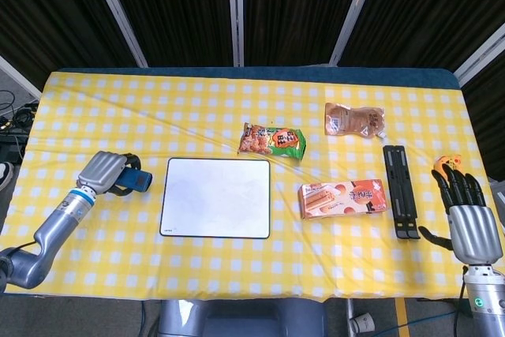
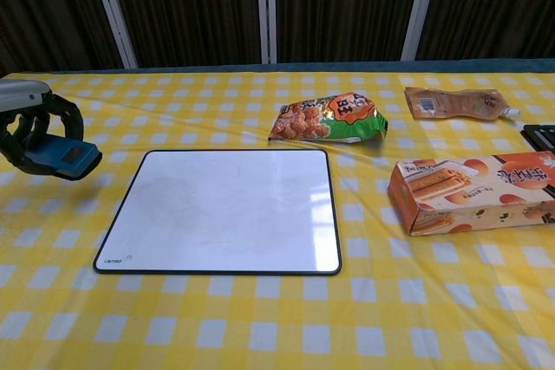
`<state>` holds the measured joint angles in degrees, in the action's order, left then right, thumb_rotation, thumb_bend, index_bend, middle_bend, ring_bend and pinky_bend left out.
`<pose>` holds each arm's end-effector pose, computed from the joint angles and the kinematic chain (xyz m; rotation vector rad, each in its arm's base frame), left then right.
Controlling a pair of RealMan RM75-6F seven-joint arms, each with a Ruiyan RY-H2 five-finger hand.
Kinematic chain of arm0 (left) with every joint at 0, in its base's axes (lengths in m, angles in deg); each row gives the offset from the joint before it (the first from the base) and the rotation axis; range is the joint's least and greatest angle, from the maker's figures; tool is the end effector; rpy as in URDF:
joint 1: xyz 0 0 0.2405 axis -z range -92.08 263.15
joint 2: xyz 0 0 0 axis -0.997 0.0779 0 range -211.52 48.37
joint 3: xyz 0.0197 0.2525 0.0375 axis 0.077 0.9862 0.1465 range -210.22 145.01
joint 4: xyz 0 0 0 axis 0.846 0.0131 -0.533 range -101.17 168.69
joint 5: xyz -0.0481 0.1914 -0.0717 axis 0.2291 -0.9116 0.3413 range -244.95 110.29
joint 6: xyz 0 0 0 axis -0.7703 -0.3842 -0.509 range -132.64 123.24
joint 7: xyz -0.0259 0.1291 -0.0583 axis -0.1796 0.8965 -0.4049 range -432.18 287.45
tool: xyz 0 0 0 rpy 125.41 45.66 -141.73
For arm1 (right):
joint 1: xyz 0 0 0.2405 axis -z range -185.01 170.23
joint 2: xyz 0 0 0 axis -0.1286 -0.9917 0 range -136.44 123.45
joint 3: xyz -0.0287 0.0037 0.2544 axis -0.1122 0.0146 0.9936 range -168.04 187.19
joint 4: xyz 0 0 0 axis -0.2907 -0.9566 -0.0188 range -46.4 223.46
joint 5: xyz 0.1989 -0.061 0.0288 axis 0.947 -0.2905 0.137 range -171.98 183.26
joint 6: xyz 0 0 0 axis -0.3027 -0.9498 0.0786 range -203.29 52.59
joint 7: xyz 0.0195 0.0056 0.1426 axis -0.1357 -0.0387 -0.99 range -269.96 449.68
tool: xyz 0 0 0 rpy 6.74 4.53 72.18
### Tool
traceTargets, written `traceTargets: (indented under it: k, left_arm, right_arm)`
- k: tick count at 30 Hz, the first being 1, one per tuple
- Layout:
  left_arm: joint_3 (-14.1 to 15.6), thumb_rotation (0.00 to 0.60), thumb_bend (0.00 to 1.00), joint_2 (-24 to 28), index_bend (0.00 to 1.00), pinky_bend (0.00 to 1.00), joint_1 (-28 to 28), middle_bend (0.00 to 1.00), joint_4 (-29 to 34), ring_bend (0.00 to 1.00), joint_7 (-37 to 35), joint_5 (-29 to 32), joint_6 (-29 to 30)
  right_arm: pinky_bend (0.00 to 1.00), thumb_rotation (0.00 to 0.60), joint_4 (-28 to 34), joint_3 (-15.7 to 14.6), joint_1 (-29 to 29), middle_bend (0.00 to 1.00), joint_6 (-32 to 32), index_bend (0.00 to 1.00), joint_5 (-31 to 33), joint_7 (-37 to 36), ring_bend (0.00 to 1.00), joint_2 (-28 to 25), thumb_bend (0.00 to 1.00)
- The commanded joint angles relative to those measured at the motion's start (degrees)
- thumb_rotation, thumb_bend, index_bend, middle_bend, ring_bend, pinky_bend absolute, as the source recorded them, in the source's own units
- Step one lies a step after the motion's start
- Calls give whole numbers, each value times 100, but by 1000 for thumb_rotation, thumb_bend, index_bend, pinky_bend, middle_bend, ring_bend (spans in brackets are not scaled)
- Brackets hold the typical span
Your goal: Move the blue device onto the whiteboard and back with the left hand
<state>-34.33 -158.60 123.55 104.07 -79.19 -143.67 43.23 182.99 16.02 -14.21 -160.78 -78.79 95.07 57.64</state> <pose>-0.2739 0.3566 0.0568 -1.8480 -1.0200 -0.7015 -0.2945 -0.2033 0.1667 1.3617 -0.8059 0.9267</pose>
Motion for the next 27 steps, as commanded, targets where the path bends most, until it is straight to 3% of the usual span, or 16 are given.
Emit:
traceTargets:
  k: [1,4,6,8,10,11,14,19,22,27]
  left_arm:
    - [76,600,224,-127,492,596,-41,389,-180,503,-64,-87,-32]
    - [108,600,113,-235,472,578,-57,368,-296,490,-86,-133,-48]
    - [123,600,27,-307,412,526,-65,290,-354,408,-121,-142,-86]
    - [142,600,0,-347,164,313,-81,84,-358,150,-238,-165,-123]
    - [106,600,0,-287,22,153,-127,3,-252,22,-424,-175,-52]
    - [80,600,0,-232,0,86,-166,0,-167,0,-462,-183,43]
    - [-7,600,0,-13,0,6,-339,0,160,0,-408,-178,453]
    - [-190,600,0,387,0,0,-771,0,916,0,-76,35,1292]
    - [-268,600,0,759,0,0,-1370,0,1911,0,751,297,2385]
    - [-123,600,0,1215,0,0,-2014,0,3014,0,1526,513,3241]
  right_arm:
    - [0,600,2,-4,-14,0,15,0,-13,30,0,14,0]
    - [0,600,-4,-4,-24,0,29,0,-11,50,0,29,0]
    - [0,600,-16,0,-27,0,39,0,8,49,0,36,0]
    - [0,600,-26,5,-31,0,53,0,22,31,0,36,0]
    - [0,600,-31,8,-44,0,70,0,18,9,0,37,0]
    - [0,600,-32,7,-49,0,77,0,13,3,0,38,0]
    - [0,600,-28,2,-54,0,77,0,-7,-30,0,31,0]
    - [0,600,-2,5,-48,0,49,0,-40,-113,0,-1,0]
    - [0,600,40,13,-44,0,-8,0,-109,-184,0,-38,0]
    - [0,600,25,-11,-30,0,-83,0,-236,-276,0,-82,0]
